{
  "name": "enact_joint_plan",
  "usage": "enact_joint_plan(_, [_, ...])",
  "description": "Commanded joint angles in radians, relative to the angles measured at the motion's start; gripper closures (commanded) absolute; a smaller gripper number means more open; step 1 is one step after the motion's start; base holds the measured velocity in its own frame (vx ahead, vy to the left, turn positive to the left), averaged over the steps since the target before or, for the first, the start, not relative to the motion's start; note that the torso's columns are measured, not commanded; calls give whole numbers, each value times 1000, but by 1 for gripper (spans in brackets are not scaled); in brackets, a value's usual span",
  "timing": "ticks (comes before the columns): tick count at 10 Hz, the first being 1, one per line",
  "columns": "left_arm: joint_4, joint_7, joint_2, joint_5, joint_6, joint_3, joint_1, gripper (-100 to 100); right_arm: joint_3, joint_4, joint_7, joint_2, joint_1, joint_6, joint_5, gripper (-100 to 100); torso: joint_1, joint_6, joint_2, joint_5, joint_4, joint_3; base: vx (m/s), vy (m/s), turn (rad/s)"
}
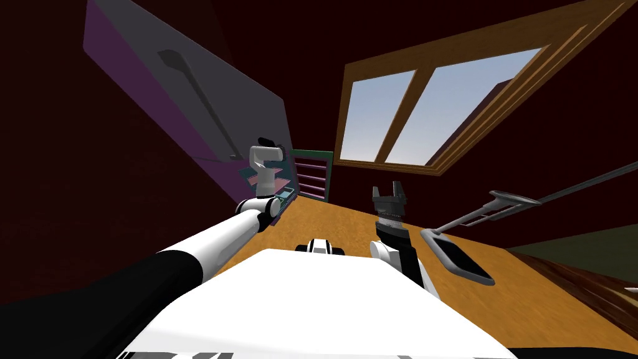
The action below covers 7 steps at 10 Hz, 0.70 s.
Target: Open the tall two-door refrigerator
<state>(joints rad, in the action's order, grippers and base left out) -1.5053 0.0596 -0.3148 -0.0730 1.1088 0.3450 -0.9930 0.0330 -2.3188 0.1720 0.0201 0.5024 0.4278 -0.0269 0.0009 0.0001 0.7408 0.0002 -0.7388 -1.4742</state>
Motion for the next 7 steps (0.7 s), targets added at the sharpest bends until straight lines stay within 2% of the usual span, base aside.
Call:
enact_joint_plan(1, [0,-5,3,13,-1,-3,-3,-100,0,0,0,0,0,0,0,0,7,0,-1,2,0,0,7,99,-31])
enact_joint_plan(2, [-1,-7,5,18,-2,-4,-3,-100,1,0,0,1,0,0,0,0,15,-1,-2,5,1,-1,-26,183,-29])
enact_joint_plan(6, [3,-24,16,60,-10,-15,-7,-100,1,0,0,1,0,0,0,0,-4,0,-3,-1,1,-2,-70,234,-21])
enact_joint_plan(7, [4,-28,19,70,-12,-18,-8,-100,1,0,0,1,0,0,0,0,-2,0,-4,-1,1,-3,-57,276,-37])
